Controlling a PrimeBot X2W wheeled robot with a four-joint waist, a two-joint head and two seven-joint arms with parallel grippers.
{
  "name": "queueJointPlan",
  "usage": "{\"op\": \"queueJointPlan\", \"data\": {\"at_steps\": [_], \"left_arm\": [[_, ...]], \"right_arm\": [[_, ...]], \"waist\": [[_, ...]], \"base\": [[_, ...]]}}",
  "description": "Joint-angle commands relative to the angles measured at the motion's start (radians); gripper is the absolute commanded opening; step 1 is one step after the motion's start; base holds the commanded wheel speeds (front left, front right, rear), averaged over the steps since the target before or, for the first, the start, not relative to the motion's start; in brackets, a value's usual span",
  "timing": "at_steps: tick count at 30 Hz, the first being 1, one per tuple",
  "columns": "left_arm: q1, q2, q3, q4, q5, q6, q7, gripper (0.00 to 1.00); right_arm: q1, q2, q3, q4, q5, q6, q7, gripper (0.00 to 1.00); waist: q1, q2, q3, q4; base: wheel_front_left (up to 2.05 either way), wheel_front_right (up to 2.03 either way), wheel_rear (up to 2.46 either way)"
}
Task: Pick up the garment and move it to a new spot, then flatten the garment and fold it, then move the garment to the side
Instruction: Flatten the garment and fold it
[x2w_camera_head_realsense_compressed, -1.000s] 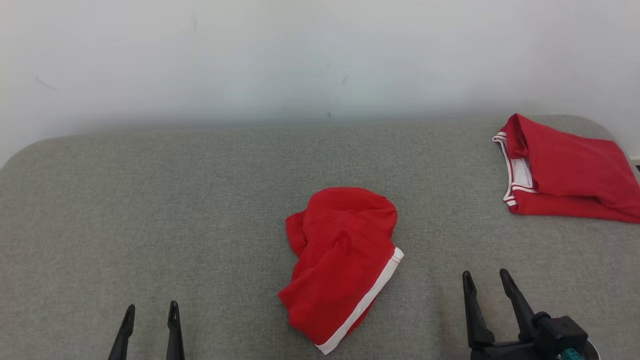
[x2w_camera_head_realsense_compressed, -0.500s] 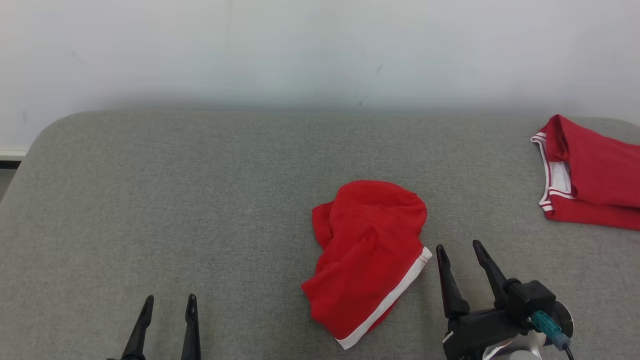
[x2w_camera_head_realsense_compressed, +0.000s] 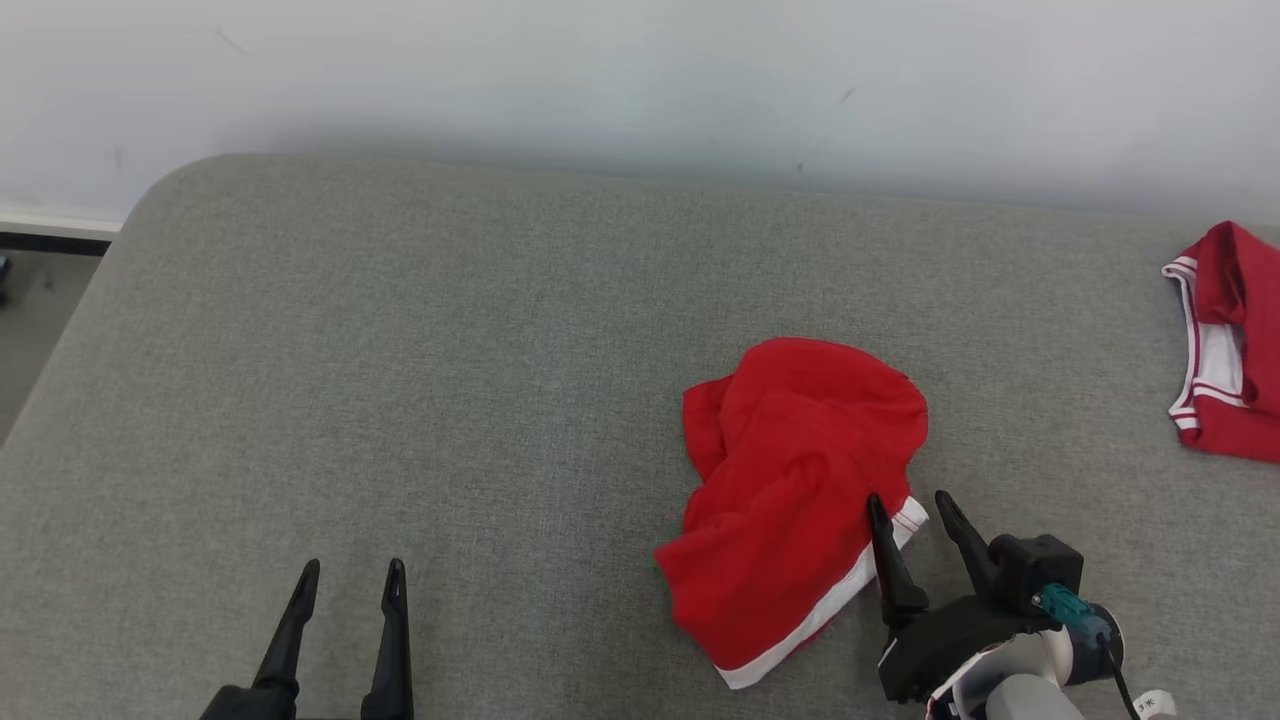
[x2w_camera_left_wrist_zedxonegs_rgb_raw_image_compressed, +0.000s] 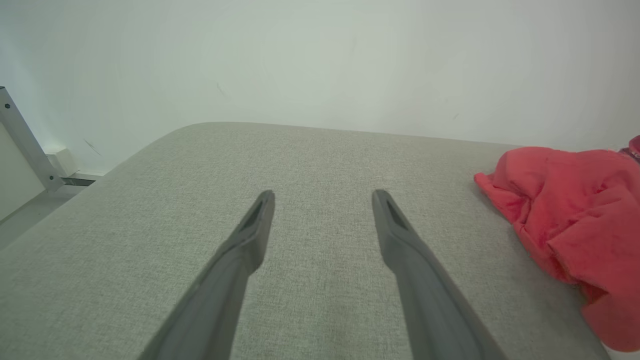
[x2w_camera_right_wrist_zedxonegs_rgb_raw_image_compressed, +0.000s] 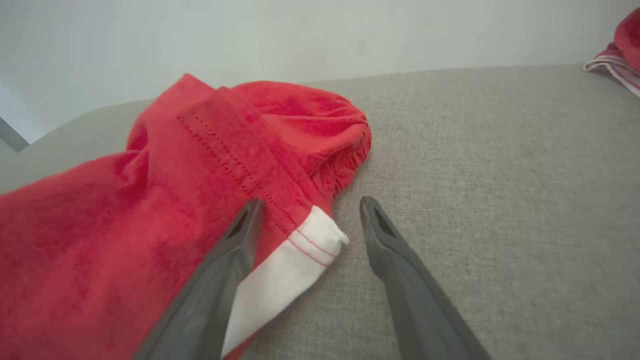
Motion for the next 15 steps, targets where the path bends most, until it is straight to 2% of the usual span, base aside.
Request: {"op": "queueJointPlan", "data": {"at_steps": [1,3,4,5,6,7,8,15], "left_arm": [[-0.011,-0.001,-0.001,0.003,-0.008,-0.001,-0.002,1.00],[-0.015,-0.001,-0.001,0.006,-0.010,-0.001,-0.002,1.00],[-0.018,-0.001,-0.001,0.008,-0.011,-0.002,-0.002,1.00],[-0.021,-0.001,-0.001,0.010,-0.012,-0.002,-0.002,1.00],[-0.022,-0.001,0.000,0.012,-0.013,-0.003,-0.002,1.00],[-0.023,-0.001,0.001,0.014,-0.013,-0.003,-0.002,1.00],[-0.024,-0.001,0.002,0.016,-0.014,-0.004,-0.002,1.00],[-0.021,-0.001,0.011,0.024,-0.015,-0.008,-0.002,1.00]], "right_arm": [[-0.020,0.001,-0.003,0.018,0.009,-0.002,0.000,1.00],[-0.028,0.001,-0.001,0.034,0.019,-0.002,0.000,1.00],[-0.027,0.001,0.004,0.044,0.024,-0.002,0.000,0.91],[-0.028,0.001,0.009,0.052,0.029,-0.002,0.000,0.54],[-0.029,0.001,0.014,0.061,0.036,-0.002,0.000,0.43],[-0.032,0.001,0.017,0.067,0.043,-0.002,0.000,0.25],[-0.034,0.001,0.020,0.072,0.048,-0.002,0.000,0.01],[-0.036,0.001,0.002,0.056,0.037,-0.002,0.000,0.00]], "waist": [[-0.0001,-0.0001,0.010,0.009],[-0.0001,-0.0001,0.012,0.011],[-0.0001,-0.0001,0.012,0.012],[-0.0001,-0.0001,0.012,0.012],[-0.0001,-0.0001,0.011,0.013],[-0.0001,-0.0001,0.009,0.013],[-0.0001,-0.0001,0.007,0.012],[-0.0001,-0.0001,-0.006,0.002]], "base": [[0.00,0.00,0.00],[0.00,0.00,0.00],[0.00,0.00,0.00],[0.00,0.00,0.00],[0.00,0.00,0.00],[0.00,0.00,0.00],[0.00,0.00,0.00],[0.00,0.00,0.00]]}}
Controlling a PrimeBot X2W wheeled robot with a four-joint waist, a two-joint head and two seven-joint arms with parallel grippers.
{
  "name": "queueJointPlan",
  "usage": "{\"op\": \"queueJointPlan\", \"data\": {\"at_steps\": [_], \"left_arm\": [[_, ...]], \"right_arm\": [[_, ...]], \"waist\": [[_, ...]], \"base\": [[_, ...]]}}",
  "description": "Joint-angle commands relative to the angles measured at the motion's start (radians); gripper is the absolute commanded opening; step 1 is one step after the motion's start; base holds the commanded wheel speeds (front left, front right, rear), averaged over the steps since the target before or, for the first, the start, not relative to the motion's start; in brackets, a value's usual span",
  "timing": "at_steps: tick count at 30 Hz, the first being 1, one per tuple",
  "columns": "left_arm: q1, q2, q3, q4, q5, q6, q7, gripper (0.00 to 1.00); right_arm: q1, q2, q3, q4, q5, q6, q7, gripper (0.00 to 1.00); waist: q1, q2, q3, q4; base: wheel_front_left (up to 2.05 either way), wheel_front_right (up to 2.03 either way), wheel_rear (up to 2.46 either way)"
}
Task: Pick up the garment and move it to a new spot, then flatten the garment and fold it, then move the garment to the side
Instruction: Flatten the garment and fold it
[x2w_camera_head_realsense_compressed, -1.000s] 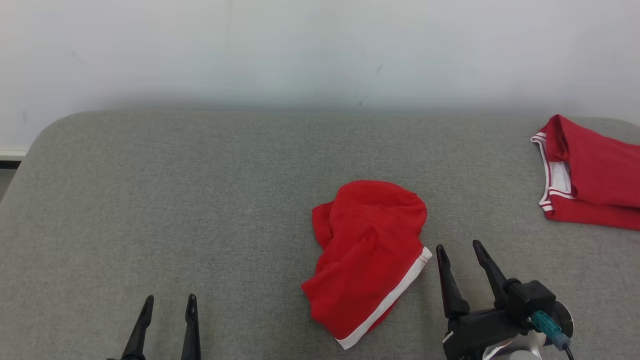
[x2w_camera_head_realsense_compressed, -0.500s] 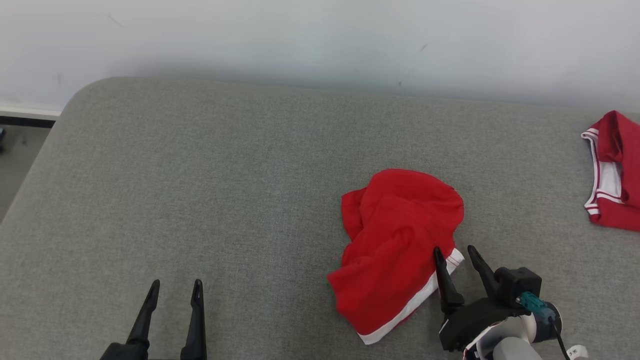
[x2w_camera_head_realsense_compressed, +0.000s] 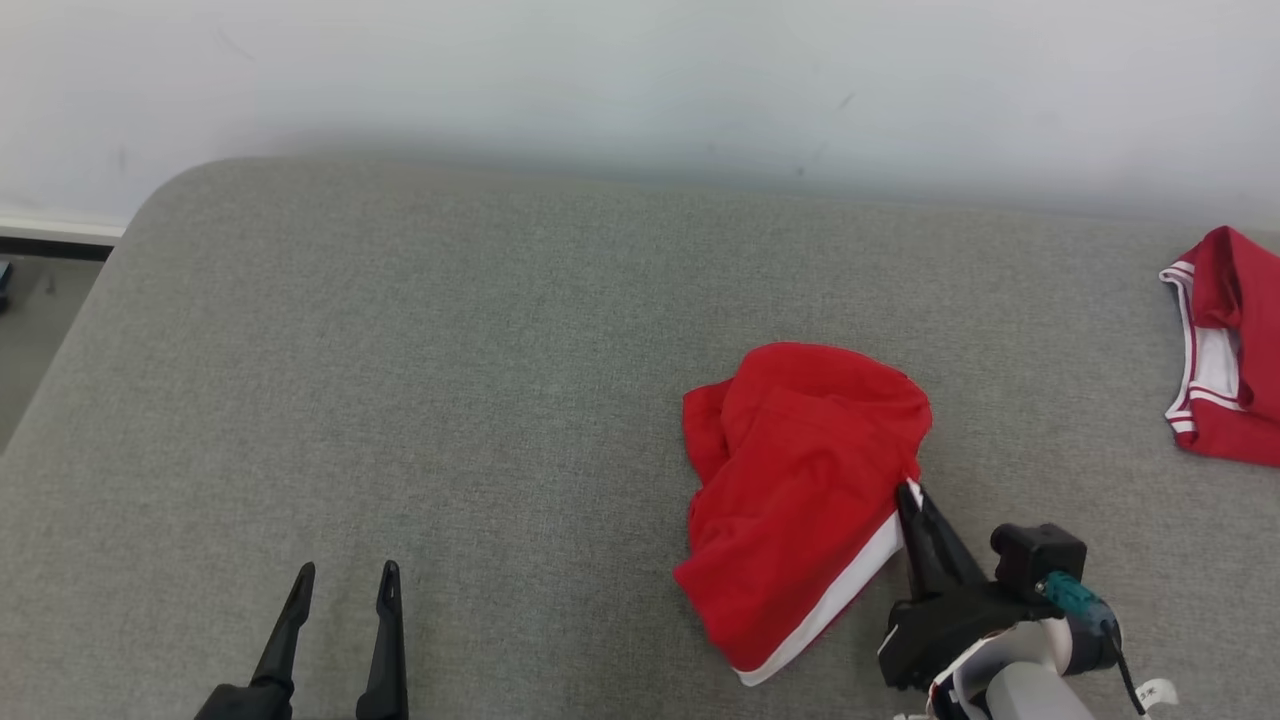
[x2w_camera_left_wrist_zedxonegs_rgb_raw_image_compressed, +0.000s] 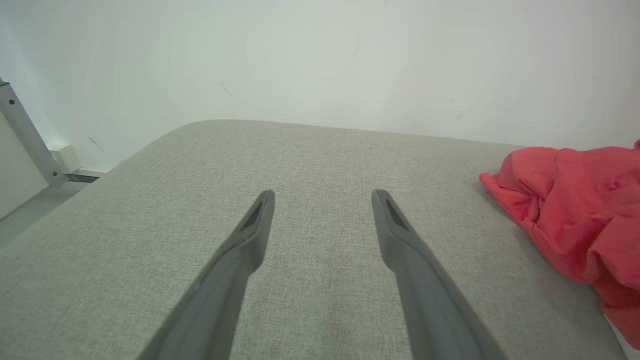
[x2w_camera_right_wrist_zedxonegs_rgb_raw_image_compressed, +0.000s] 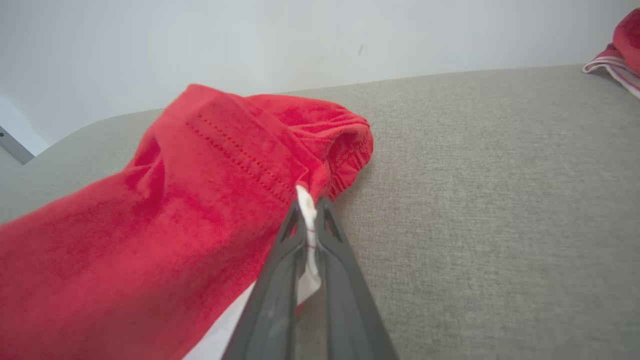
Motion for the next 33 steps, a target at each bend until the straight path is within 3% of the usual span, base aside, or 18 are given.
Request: {"op": "queueJointPlan", "data": {"at_steps": [1,10,16,31,32,33], "left_arm": [[-0.006,-0.001,0.005,0.002,-0.012,-0.004,-0.002,1.00],[0.027,-0.001,0.016,0.014,-0.017,-0.006,-0.002,1.00],[0.036,-0.001,0.013,0.021,-0.030,-0.005,-0.002,1.00],[0.036,-0.001,0.012,0.036,-0.041,-0.007,-0.002,1.00],[0.037,-0.001,0.013,0.037,-0.042,-0.007,-0.002,1.00],[0.038,-0.001,0.013,0.038,-0.042,-0.008,-0.002,1.00]], "right_arm": [[-0.005,0.001,-0.006,-0.009,-0.007,-0.002,0.000,0.00],[-0.007,-0.014,-0.065,-0.147,-0.034,-0.002,0.000,0.00],[-0.006,-0.041,-0.045,-0.225,-0.027,-0.002,0.000,0.00],[0.023,-0.038,-0.003,-0.251,-0.013,-0.002,0.000,0.00],[0.027,-0.037,-0.002,-0.246,-0.013,-0.002,0.000,0.11],[0.031,-0.037,-0.002,-0.247,-0.016,-0.002,0.000,0.46]], "waist": [[-0.0001,-0.0001,-0.005,-0.005],[-0.0001,-0.0001,-0.052,-0.035],[-0.0001,-0.0001,-0.076,-0.052],[-0.0001,-0.0001,-0.079,-0.047],[-0.0001,-0.0001,-0.079,-0.046],[-0.0001,-0.0001,-0.078,-0.046]], "base": [[0.00,0.00,0.00],[0.00,0.00,0.00],[0.00,0.00,0.00],[0.00,0.00,0.00],[0.00,0.00,0.00],[0.00,0.00,0.00]]}}
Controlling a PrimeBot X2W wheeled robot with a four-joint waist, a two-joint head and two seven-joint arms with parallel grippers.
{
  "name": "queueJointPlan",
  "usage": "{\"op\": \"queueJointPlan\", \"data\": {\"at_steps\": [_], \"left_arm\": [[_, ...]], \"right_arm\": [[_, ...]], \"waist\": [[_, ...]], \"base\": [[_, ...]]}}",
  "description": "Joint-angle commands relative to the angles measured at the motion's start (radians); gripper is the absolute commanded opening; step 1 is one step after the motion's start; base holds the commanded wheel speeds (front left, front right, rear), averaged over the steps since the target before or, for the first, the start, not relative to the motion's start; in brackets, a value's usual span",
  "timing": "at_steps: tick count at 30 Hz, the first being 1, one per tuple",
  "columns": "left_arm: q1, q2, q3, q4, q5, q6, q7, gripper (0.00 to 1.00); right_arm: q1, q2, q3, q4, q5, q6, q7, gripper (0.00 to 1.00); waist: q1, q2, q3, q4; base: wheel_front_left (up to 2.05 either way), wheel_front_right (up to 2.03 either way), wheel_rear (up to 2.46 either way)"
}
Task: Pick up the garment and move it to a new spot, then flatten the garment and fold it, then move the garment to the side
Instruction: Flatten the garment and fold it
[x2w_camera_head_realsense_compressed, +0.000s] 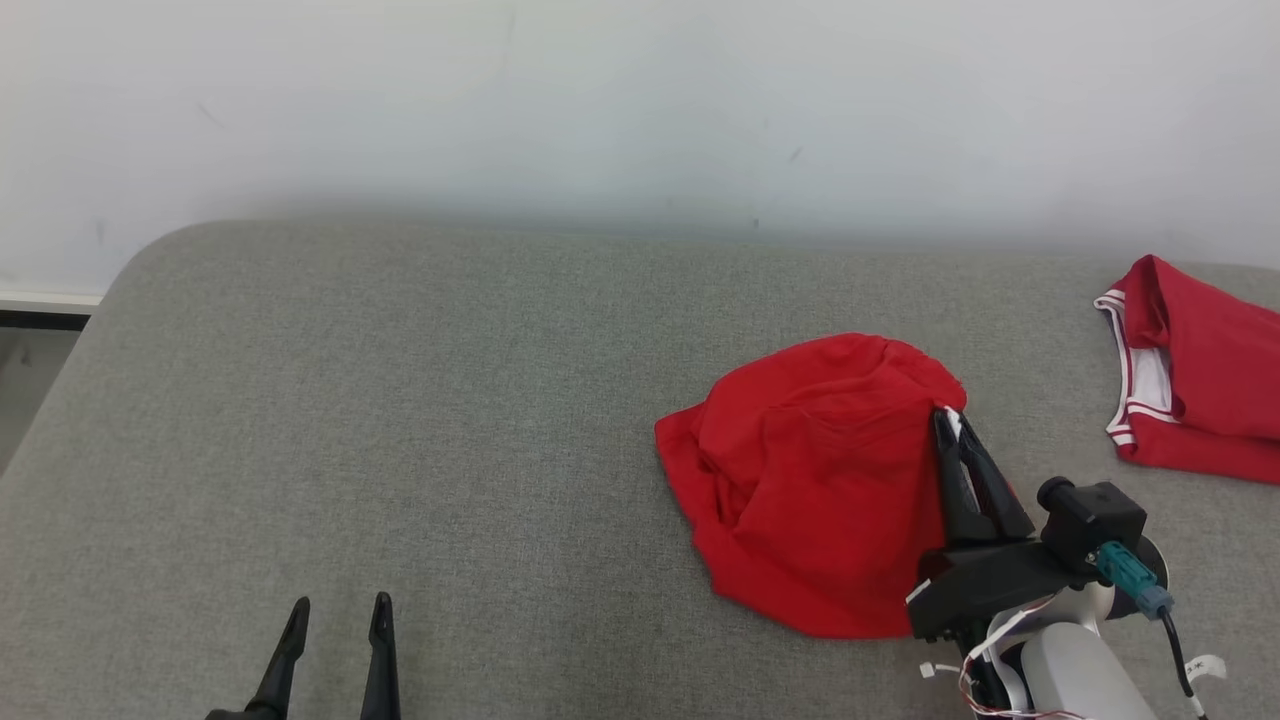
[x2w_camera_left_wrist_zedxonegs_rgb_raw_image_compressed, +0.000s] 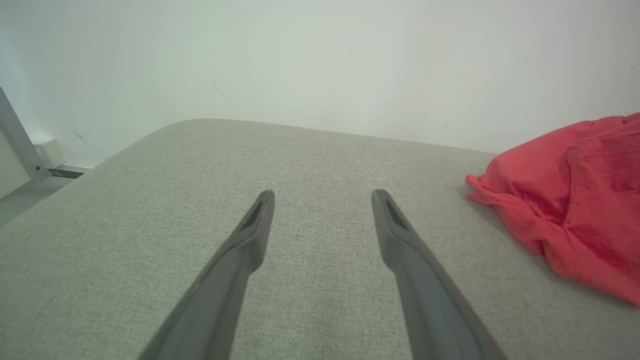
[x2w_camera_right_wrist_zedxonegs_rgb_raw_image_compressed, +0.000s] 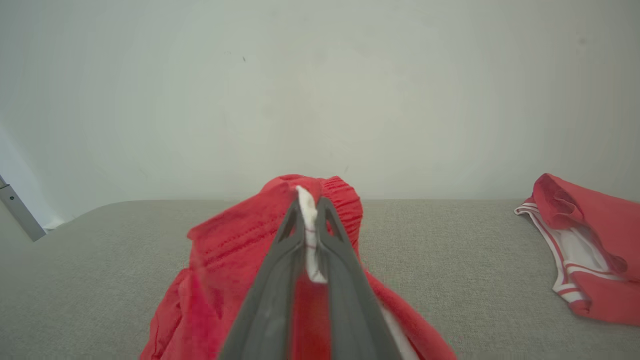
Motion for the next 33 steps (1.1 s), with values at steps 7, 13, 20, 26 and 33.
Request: {"op": "queueJointPlan", "data": {"at_steps": [7,13,20,26,33], "left_arm": [[0.011,-0.001,0.004,0.008,-0.001,-0.005,-0.002,1.00],[0.012,-0.001,-0.001,0.009,-0.001,-0.006,-0.002,1.00],[0.011,-0.001,-0.011,0.011,0.006,-0.009,-0.002,1.00],[-0.003,-0.001,-0.023,0.012,0.013,-0.011,-0.002,1.00],[-0.019,-0.001,-0.038,0.016,0.014,-0.013,-0.002,1.00]], "right_arm": [[0.061,0.009,0.004,-0.010,-0.006,-0.002,0.000,1.00],[0.076,0.002,-0.014,-0.014,-0.008,-0.002,0.000,1.00],[0.024,-0.041,-0.046,0.059,-0.009,-0.002,0.000,1.00],[-0.081,-0.091,-0.047,0.177,-0.007,-0.002,0.000,1.00],[-0.206,-0.140,-0.018,0.358,0.010,-0.002,0.004,1.00]], "waist": [[0.0000,0.0000,0.003,-0.002],[0.0000,0.0000,0.003,-0.011],[0.0000,0.0000,0.005,-0.016],[0.0000,0.0000,0.019,0.001],[0.0000,0.0000,0.046,0.040]], "base": [[0.00,0.00,0.00],[0.00,0.00,0.00],[0.00,0.00,0.00],[0.00,0.00,0.00],[0.00,0.00,0.00]]}}
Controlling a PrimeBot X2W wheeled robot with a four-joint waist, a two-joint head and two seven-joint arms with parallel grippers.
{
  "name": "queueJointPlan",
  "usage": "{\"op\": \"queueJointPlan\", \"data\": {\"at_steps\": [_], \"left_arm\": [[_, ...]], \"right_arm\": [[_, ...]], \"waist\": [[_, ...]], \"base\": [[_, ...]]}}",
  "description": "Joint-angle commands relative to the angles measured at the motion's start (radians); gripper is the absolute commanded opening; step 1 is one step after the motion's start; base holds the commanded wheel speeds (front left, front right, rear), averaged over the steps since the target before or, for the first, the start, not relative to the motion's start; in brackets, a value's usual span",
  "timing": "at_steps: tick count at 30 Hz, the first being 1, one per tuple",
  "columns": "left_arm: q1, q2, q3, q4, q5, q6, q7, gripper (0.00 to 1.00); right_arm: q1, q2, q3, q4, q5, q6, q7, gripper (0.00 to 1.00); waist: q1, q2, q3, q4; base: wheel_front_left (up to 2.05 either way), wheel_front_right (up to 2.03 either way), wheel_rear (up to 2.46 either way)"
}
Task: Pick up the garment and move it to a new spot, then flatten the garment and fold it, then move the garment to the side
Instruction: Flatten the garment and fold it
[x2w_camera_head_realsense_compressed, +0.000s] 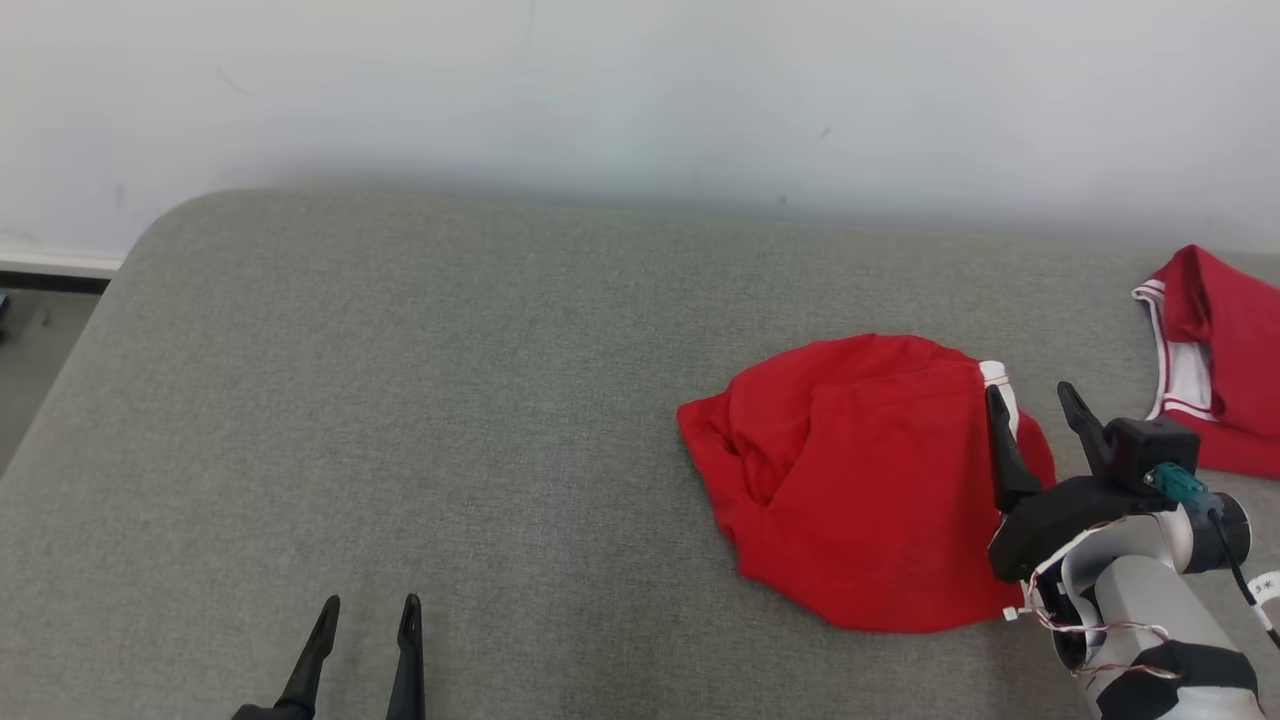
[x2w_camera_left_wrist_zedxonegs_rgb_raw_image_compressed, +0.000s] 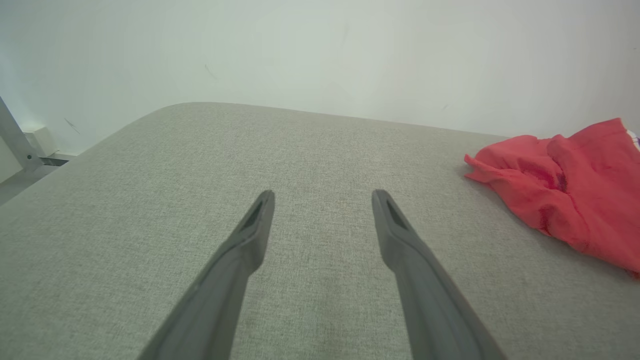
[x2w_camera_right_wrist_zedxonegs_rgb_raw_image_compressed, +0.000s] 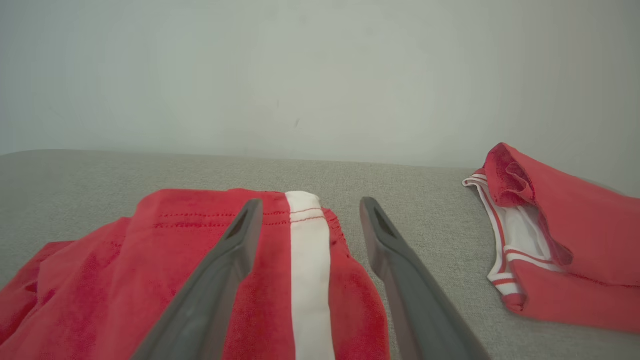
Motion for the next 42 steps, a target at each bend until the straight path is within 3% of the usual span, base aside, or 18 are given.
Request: {"op": "queueJointPlan", "data": {"at_steps": [1,9,10,11,13,19,29,42], "left_arm": [[-0.014,-0.001,-0.002,0.002,0.007,-0.005,-0.002,1.00],[-0.031,-0.001,-0.007,-0.004,0.002,-0.007,-0.002,1.00],[-0.034,-0.001,-0.008,-0.004,0.001,-0.007,-0.002,1.00],[-0.035,-0.001,-0.009,-0.005,0.000,-0.007,-0.002,1.00],[-0.035,-0.001,-0.009,-0.007,-0.002,-0.007,-0.002,1.00],[-0.038,-0.001,-0.010,-0.008,-0.006,-0.001,-0.002,1.00],[-0.021,-0.001,-0.002,-0.008,-0.012,0.014,-0.002,1.00],[0.019,-0.001,0.018,-0.017,-0.018,0.021,-0.002,1.00]], "right_arm": [[-0.022,-0.009,0.009,0.029,0.009,-0.002,0.003,1.00],[-0.115,-0.031,0.042,0.195,0.044,-0.002,0.002,1.00],[-0.124,-0.029,0.047,0.210,0.049,-0.002,0.002,0.95],[-0.131,-0.027,0.056,0.224,0.053,-0.002,0.002,0.41],[-0.143,-0.027,0.069,0.238,0.064,-0.002,0.000,0.00],[-0.148,-0.034,0.086,0.219,0.079,-0.002,-0.003,0.00],[-0.074,-0.007,0.103,0.026,0.099,-0.002,-0.003,0.00],[0.025,0.089,0.361,-0.306,0.190,-0.002,-0.001,0.00]], "waist": [[0.0000,-0.0001,0.016,0.018],[0.0000,-0.0001,0.051,0.053],[0.0000,-0.0001,0.053,0.055],[0.0000,-0.0001,0.056,0.057],[0.0000,-0.0001,0.059,0.058],[0.0000,-0.0001,0.063,0.050],[0.0000,-0.0001,0.019,0.011],[0.0000,-0.0001,-0.048,0.023]], "base": [[0.00,0.00,0.00],[0.00,0.00,0.00],[0.00,0.00,0.00],[0.00,0.00,0.00],[0.00,0.00,0.00],[0.00,0.00,0.00],[0.00,0.00,0.00],[0.00,0.00,0.00]]}}
